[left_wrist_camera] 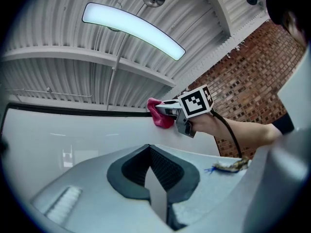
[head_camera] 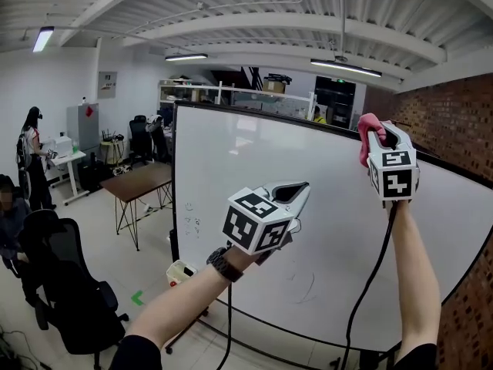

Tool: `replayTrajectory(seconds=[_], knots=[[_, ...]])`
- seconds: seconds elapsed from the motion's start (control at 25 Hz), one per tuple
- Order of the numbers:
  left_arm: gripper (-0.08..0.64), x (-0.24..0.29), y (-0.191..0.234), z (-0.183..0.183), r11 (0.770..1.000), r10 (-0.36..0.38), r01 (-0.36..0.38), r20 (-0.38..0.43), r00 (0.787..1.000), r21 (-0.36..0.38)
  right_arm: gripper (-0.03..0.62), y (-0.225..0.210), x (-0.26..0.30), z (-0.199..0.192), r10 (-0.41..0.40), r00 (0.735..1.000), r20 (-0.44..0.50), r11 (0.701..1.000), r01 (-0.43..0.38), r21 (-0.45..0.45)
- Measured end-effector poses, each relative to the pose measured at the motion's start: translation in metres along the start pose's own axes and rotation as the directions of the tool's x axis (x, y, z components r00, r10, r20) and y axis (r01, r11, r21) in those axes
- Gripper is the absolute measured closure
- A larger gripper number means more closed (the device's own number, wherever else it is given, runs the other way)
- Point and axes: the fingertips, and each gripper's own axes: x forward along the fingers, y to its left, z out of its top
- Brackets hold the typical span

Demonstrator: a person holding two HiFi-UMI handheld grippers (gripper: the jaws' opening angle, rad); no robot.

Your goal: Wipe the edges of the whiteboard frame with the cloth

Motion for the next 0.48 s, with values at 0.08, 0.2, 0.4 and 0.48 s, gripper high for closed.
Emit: replayTrajectory(seconds=[0.08,0.2,0.4,0.48], knots=[[0.557,-0.011,0.013,-0.001,1.0,0.012,-0.012,-0.004,1.0,-0.001,0.511,0.011,0.009,0.006,0.005,1.0,-0.002,1.0,-0.005,0.002],[0.557,-0.023,0.025,-0.005,1.0,0.029,-0.029,-0.014,0.999,0.01,0.509,0.026,0.02,0.011,0.013,1.0,0.002,1.0,-0.013,0.006],[0.557,-0.054,0.038,-0.021,0.999,0.046,-0.046,-0.033,0.998,-0.002,0.509,0.058,0.028,0.02,0.0,0.997,0.074,0.997,-0.006,0.08],[0.557,-0.073,0.048,-0.022,0.998,0.056,-0.056,-0.027,0.998,-0.01,0.509,0.078,0.034,0.03,-0.011,0.995,0.098,0.997,0.003,0.079]])
